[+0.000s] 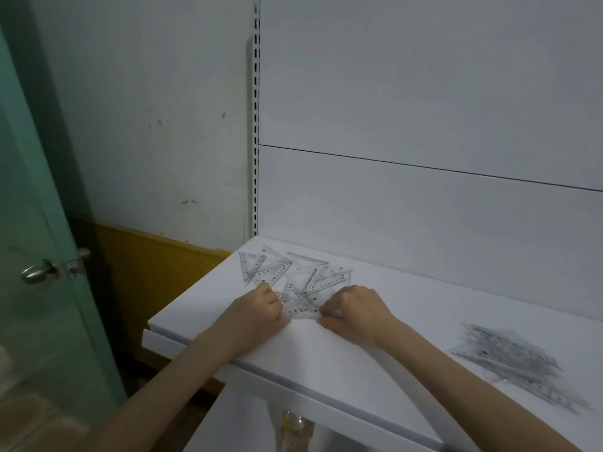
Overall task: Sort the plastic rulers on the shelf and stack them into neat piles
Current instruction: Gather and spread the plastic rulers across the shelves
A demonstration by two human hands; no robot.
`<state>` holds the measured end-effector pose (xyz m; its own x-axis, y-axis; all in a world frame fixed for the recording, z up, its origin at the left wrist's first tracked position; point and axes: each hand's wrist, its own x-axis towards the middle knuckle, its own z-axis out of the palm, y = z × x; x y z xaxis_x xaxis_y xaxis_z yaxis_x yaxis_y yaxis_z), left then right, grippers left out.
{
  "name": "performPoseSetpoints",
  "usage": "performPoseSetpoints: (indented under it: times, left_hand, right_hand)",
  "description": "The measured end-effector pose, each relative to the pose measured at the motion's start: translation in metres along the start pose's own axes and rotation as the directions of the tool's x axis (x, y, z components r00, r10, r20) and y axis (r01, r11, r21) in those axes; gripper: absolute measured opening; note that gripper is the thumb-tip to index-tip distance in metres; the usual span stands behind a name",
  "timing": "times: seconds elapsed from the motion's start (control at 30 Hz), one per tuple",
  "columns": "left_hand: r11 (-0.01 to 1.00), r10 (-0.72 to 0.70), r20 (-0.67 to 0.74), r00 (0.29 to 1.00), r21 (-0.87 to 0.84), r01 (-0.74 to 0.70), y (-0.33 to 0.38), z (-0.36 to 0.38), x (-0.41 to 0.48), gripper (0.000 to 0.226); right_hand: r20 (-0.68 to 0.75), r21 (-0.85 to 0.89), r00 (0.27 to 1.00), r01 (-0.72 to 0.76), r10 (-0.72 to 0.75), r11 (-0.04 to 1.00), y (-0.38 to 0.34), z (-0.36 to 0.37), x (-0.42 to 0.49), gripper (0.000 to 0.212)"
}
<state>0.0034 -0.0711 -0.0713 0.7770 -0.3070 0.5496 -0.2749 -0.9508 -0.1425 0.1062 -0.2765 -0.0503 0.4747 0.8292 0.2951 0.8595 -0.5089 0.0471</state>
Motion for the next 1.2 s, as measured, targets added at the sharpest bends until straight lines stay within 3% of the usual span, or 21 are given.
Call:
performPoseSetpoints:
  times: [0.17,0.2,0.3,0.37,0.43,0.53,0.63,0.73,0.8,1.03,1.13,1.2]
  left_hand:
    - [0.999,-0.01,0.012,1.0,-0.034,0.011,0.003,-0.014,-0.013,0.006]
    - [0.996,-0.059,0.02,0.998,-0.062,0.06,0.003,-0.016,-0.015,0.008]
    - [0.957,-0.237,0.055,0.97,-0.156,0.243,0.009,-0.017,-0.011,0.044]
    - [0.893,-0.347,0.235,0.908,-0.215,0.397,0.013,-0.017,-0.006,0.057]
    - [0.83,-0.364,0.391,0.846,-0.277,0.485,0.016,-0.015,-0.001,0.066]
    - [0.791,-0.402,0.373,0.836,-0.318,0.522,0.017,-0.017,0.007,0.058]
    - [0.919,-0.304,0.407,0.861,-0.111,0.378,0.018,-0.025,0.014,0.022]
    - [0.972,-0.213,0.429,0.878,-0.002,0.236,0.019,-0.031,0.01,0.018]
    - [0.978,-0.201,0.418,0.886,0.029,0.208,0.017,-0.034,0.002,0.029]
    - [0.941,-0.287,0.296,0.911,-0.091,0.326,0.014,-0.044,-0.012,0.026]
    - [0.909,-0.362,0.168,0.917,-0.155,0.387,0.018,-0.052,-0.011,0.009]
    - [0.891,-0.389,0.119,0.914,-0.205,0.405,0.023,-0.056,-0.004,0.014]
  right_hand:
    - [-0.191,-0.199,0.964,0.147,-0.185,0.969,-0.006,0.003,-0.002,0.029]
    - [-0.225,-0.214,0.953,0.155,-0.203,0.965,-0.007,0.001,-0.003,0.029]
    - [-0.34,-0.244,0.905,0.18,-0.257,0.953,-0.006,-0.008,-0.006,0.029]
    - [-0.404,-0.252,0.874,0.178,-0.271,0.951,-0.001,-0.014,-0.012,0.029]
    - [-0.439,-0.255,0.862,0.152,-0.254,0.955,0.006,-0.021,-0.022,0.027]
    - [-0.465,-0.226,0.866,0.082,-0.182,0.971,0.019,-0.026,-0.038,0.026]
    - [-0.499,-0.139,0.864,-0.005,-0.066,0.99,0.03,-0.026,-0.048,0.028]
    - [-0.54,-0.06,0.842,-0.034,-0.004,0.998,0.029,-0.03,-0.052,0.028]
    - [-0.55,0.006,0.835,-0.033,0.03,0.999,0.023,-0.034,-0.054,0.029]
    - [-0.45,0.289,0.855,-0.133,0.257,0.948,0.009,-0.033,-0.054,0.032]
    - [-0.358,0.457,0.865,-0.168,0.353,0.874,0.007,-0.04,-0.059,0.021]
    - [-0.295,0.585,0.852,-0.197,0.432,0.787,0.008,-0.048,-0.066,0.018]
